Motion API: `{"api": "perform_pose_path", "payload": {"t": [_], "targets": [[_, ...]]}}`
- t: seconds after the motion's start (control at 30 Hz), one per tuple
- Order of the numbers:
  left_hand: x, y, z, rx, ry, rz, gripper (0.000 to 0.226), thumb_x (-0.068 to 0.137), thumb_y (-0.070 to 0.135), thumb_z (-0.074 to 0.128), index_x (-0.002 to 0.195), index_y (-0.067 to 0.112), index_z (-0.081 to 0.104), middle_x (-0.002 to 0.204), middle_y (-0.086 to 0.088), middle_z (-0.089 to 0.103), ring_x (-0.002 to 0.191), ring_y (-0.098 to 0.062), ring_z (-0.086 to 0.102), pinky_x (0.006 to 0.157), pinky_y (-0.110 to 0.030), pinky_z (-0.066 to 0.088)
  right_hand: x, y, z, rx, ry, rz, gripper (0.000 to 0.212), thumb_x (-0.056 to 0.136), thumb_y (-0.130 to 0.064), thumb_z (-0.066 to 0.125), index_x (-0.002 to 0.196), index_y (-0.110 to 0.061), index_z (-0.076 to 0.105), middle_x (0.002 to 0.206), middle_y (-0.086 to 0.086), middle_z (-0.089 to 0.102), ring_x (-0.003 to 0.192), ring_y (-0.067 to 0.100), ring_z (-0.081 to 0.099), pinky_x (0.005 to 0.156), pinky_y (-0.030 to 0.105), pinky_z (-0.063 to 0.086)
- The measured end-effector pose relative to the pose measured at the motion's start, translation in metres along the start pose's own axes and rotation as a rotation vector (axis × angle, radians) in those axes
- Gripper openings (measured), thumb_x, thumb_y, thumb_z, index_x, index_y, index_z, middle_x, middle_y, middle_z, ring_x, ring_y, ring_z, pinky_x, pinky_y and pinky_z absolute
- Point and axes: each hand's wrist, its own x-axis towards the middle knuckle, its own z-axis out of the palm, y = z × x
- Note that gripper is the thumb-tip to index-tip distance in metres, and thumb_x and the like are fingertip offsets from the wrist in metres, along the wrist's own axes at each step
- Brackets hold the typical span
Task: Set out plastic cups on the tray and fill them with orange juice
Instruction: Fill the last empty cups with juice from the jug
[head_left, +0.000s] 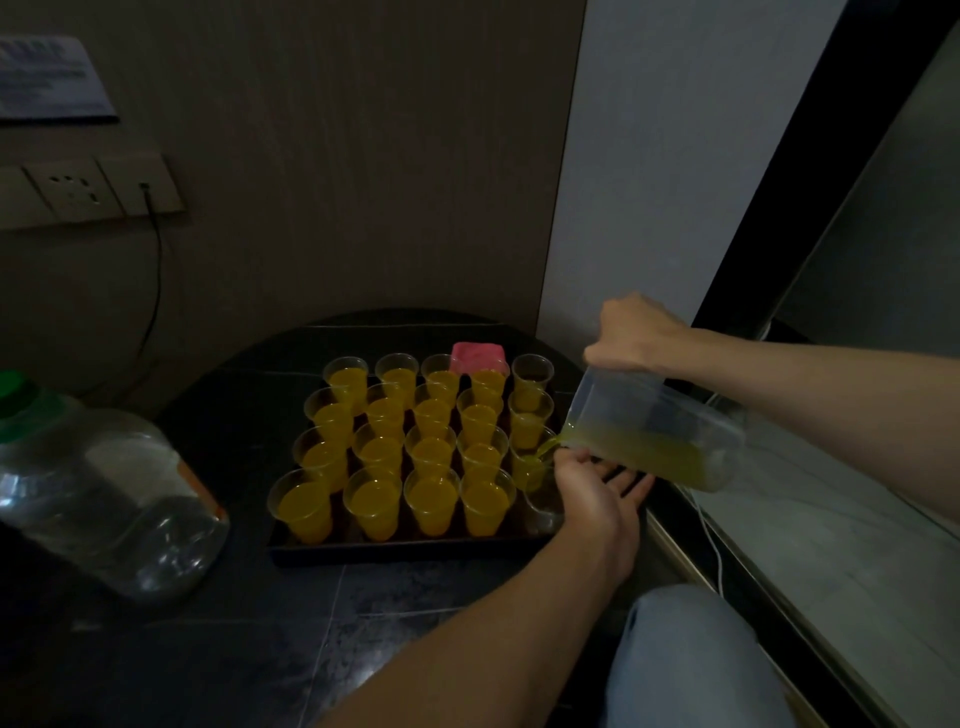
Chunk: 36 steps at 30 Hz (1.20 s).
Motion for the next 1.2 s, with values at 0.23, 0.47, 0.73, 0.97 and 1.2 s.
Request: {"api": "perform_pose_path", "payload": {"t": [0.23, 0.47, 0.73, 0.97, 1.2], "targets": [[0.001, 0.003, -0.001, 0.000, 0.005, 0.012, 0.049, 0.106, 0.035, 0.030, 0.150, 0.017, 0.041, 0.147, -0.019, 0.049, 0.132, -0.037, 0.052, 0.106, -0.050, 0.046, -0.001, 0.003, 0.000, 0.051, 0.057, 0.039, 0.024, 0.081, -0.021, 0.066, 0.063, -0.009, 0.057, 0.060, 0.006, 0.049, 0.056, 0.020, 0.049, 0.052, 0.030, 0.037], [-0.014, 0.002, -0.002, 0.004, -0.002, 0.032, 0.046, 0.106, 0.033, 0.033, 0.149, 0.017, 0.042, 0.147, -0.018, 0.049, 0.132, -0.037, 0.052, 0.108, -0.052, 0.046, -0.016, 0.013, -0.003, 0.121, 0.108, 0.072, 0.022, 0.083, -0.026, 0.069, 0.074, -0.006, 0.063, 0.066, 0.007, 0.055, 0.058, 0.020, 0.052, 0.055, 0.030, 0.041], [-0.035, -0.008, -0.003, 0.010, 0.020, 0.028, 0.043, 0.107, 0.031, 0.032, 0.144, 0.016, 0.046, 0.145, -0.019, 0.050, 0.134, -0.038, 0.050, 0.110, -0.053, 0.045, -0.043, 0.023, -0.001, 0.200, 0.111, 0.063, 0.026, 0.082, -0.020, 0.066, 0.061, -0.007, 0.060, 0.061, 0.010, 0.056, 0.060, 0.026, 0.057, 0.053, 0.030, 0.040], [-0.052, -0.018, -0.003, -0.016, 0.020, 0.017, 0.041, 0.107, 0.030, 0.034, 0.143, 0.016, 0.047, 0.145, -0.018, 0.050, 0.134, -0.038, 0.049, 0.110, -0.053, 0.043, -0.059, 0.027, -0.002, 0.187, 0.086, 0.053, 0.027, 0.083, -0.022, 0.068, 0.066, -0.001, 0.069, 0.057, 0.008, 0.054, 0.054, 0.022, 0.054, 0.050, 0.028, 0.039], [-0.058, -0.024, -0.005, -0.021, 0.043, 0.002, 0.031, 0.107, 0.028, 0.034, 0.131, 0.017, 0.051, 0.139, -0.018, 0.052, 0.136, -0.039, 0.048, 0.111, -0.055, 0.042, -0.067, 0.029, 0.004, 0.159, 0.092, 0.048, 0.026, 0.083, -0.020, 0.067, 0.063, -0.005, 0.070, 0.053, 0.005, 0.050, 0.053, 0.019, 0.050, 0.050, 0.026, 0.037]]}}
